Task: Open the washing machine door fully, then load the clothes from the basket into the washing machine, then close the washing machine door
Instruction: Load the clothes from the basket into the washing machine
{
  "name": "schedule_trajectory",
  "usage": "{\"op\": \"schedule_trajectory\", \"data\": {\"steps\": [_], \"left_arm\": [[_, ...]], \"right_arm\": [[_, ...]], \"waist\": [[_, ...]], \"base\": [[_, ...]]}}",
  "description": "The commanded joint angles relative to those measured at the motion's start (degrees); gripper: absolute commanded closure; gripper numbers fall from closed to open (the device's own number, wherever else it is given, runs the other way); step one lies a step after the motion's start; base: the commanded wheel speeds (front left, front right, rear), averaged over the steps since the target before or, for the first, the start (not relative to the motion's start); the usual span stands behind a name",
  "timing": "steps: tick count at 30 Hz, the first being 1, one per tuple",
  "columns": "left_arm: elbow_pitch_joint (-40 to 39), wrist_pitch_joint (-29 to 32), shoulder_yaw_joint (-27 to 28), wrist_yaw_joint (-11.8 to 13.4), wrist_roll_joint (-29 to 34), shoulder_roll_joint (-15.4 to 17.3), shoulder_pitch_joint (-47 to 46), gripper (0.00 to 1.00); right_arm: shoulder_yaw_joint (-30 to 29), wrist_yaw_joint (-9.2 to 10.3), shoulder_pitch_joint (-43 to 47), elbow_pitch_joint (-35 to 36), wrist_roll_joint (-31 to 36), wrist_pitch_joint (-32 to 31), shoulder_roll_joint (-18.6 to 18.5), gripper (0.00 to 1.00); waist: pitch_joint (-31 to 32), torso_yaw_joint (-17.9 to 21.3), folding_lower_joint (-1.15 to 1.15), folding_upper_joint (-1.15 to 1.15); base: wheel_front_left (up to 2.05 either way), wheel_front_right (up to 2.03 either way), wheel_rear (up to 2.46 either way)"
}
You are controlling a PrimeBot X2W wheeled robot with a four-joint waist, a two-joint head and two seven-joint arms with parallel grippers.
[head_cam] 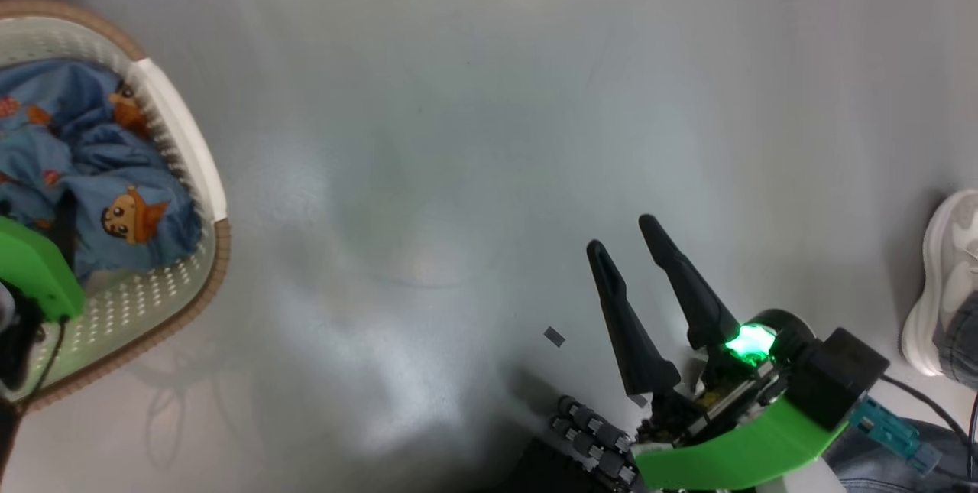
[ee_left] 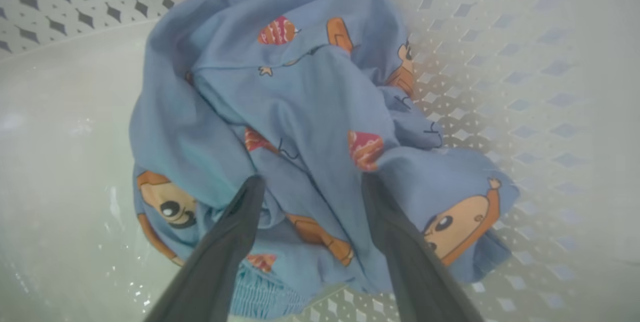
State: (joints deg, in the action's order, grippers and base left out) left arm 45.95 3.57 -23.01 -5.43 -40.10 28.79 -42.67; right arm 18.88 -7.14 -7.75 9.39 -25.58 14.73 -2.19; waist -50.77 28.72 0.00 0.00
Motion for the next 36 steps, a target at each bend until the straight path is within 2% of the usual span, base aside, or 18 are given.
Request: {"op": "schedule_trajectory", "data": {"steps": [1, 12, 28, 35, 36], "left_arm": [[-0.24, 0.05, 1.35, 0.41, 0.42, 2.16, -0.72, 0.0], [4.18, -0.27, -0.01, 3.07, 3.04, 2.6, -6.74, 0.0], [10.13, -2.69, -4.1, 1.92, 5.4, -3.66, -14.11, 0.0], [12.0, -5.72, -6.65, 1.38, 7.9, -4.59, -16.08, 0.0], [12.41, -6.06, -6.91, 1.3, 8.08, -4.86, -16.39, 0.09]], "right_arm": [[1.05, -0.35, 3.17, 1.27, -0.29, 0.27, -0.68, 0.0], [-0.41, -0.35, 4.9, 2.68, 0.12, 0.27, -0.68, 0.0], [-2.95, -0.35, 5.32, 3.01, 1.54, 0.27, -0.68, 0.0], [-4.15, -0.35, 5.75, 3.48, 2.16, 0.27, -0.68, 0.0], [-4.41, -0.35, 5.92, 3.52, 2.41, 0.27, -0.68, 0.0]], "waist": [[-0.63, 0.5, 0.0, 0.0], [-3.15, -1.0, 0.0, 0.0], [-6.55, -4.17, 0.0, 0.0], [-7.15, -4.98, 0.0, 0.0], [-7.26, -5.14, 0.0, 0.0]], "base": [[0.0, 0.0, 0.0], [0.0, 0.0, 0.0], [0.0, 0.0, 0.0], [0.0, 0.0, 0.0], [0.0, 0.0, 0.0]]}}
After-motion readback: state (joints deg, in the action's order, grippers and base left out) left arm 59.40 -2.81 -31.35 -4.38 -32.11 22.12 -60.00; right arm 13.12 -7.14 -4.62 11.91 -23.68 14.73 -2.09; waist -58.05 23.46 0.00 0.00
